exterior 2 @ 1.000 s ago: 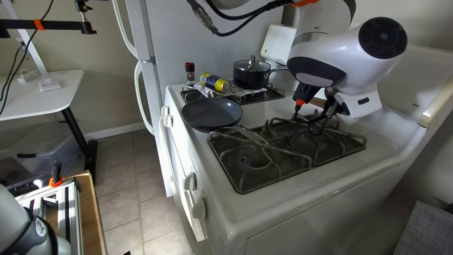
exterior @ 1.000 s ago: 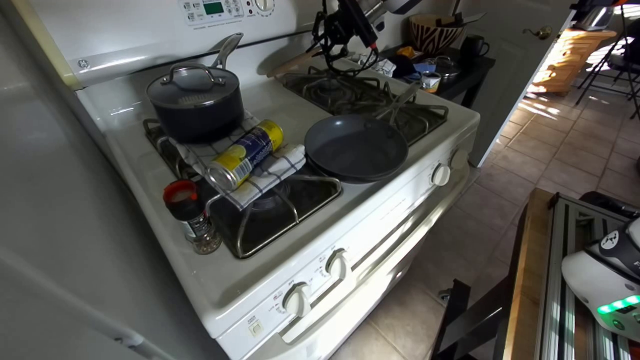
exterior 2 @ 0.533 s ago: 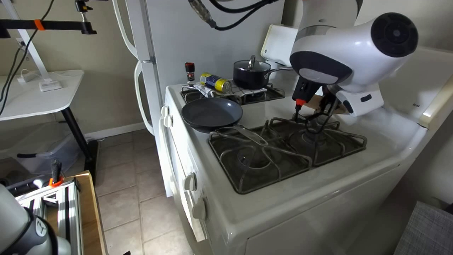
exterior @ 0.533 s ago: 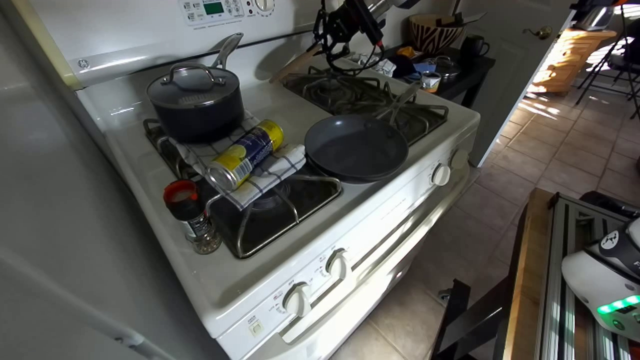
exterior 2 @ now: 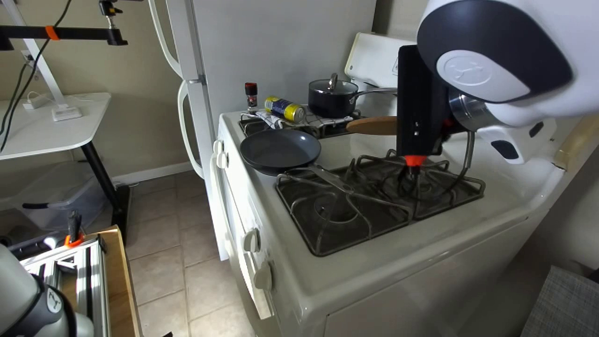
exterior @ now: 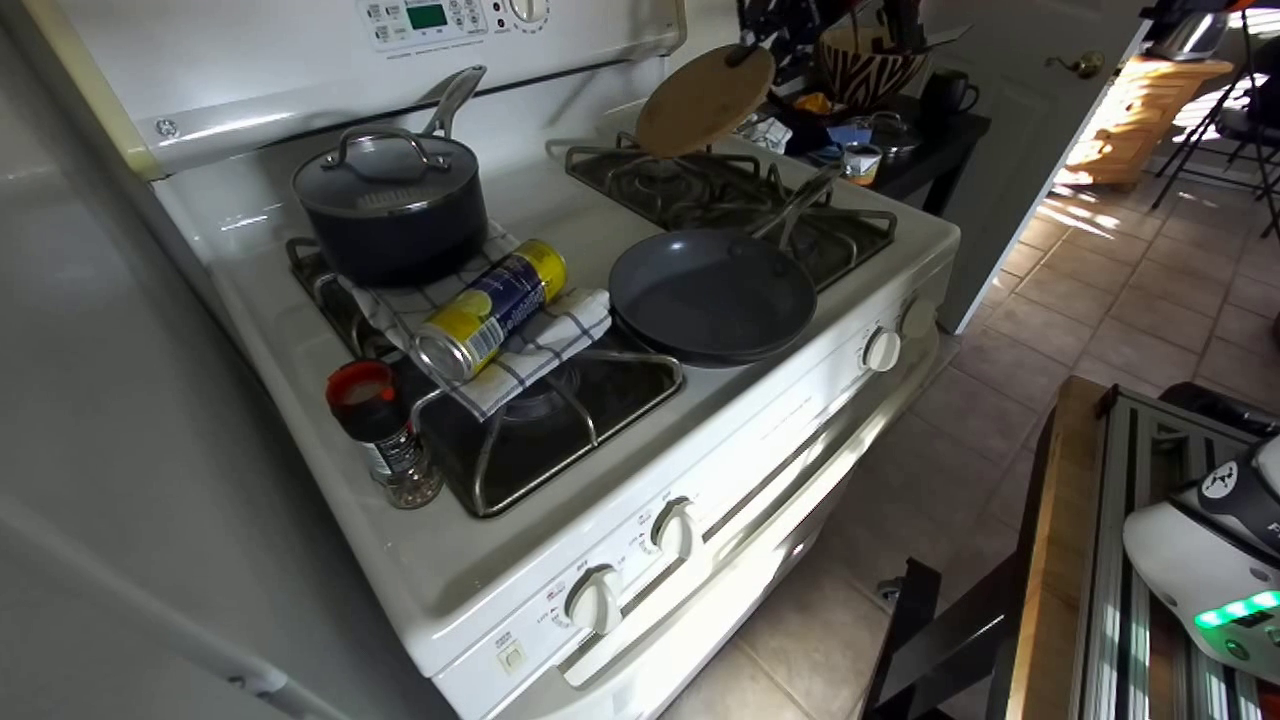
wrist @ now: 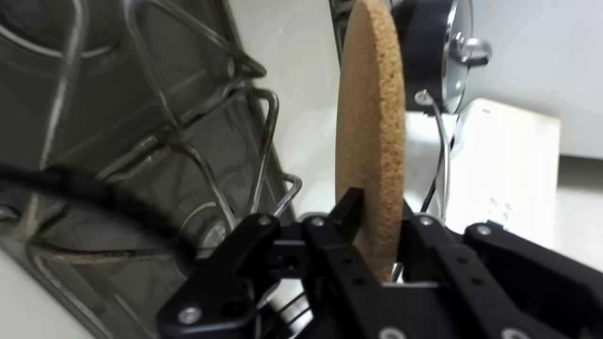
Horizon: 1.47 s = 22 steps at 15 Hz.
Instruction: Put the wooden plate into the pan
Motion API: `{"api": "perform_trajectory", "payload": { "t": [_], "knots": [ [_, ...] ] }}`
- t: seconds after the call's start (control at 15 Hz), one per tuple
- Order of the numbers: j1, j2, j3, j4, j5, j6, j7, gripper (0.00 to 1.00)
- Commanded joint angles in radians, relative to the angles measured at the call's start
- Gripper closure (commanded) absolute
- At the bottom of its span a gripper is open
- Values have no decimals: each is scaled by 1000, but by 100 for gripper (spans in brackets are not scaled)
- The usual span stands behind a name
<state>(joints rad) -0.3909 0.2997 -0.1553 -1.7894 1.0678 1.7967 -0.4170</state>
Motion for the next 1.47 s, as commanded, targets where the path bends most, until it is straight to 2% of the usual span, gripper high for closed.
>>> {"api": "perform_trajectory", "payload": {
  "t": [0.0,0.2,0.33,0.4,0.47,0.6,0.67,0.73,1.07,1.4],
  "knots": [
    [-21,-91,-50,-86,-48,-207,-169,97],
    [-13,-107,-78,-72,-126,-382,-255,97],
    [5,-112,-80,-51,-209,-446,-291,97],
    [13,-117,-81,-45,-228,-447,-287,97],
    [4,-95,-88,-44,-176,-429,-270,88],
    [17,-103,-85,-41,-201,-432,-275,88],
    [20,-105,-84,-41,-204,-432,-275,97],
    [29,-106,-82,-36,-222,-406,-284,97],
    [55,-43,-53,131,-313,-472,-395,97],
    [101,27,11,234,-294,-536,-442,97]
  ]
}}
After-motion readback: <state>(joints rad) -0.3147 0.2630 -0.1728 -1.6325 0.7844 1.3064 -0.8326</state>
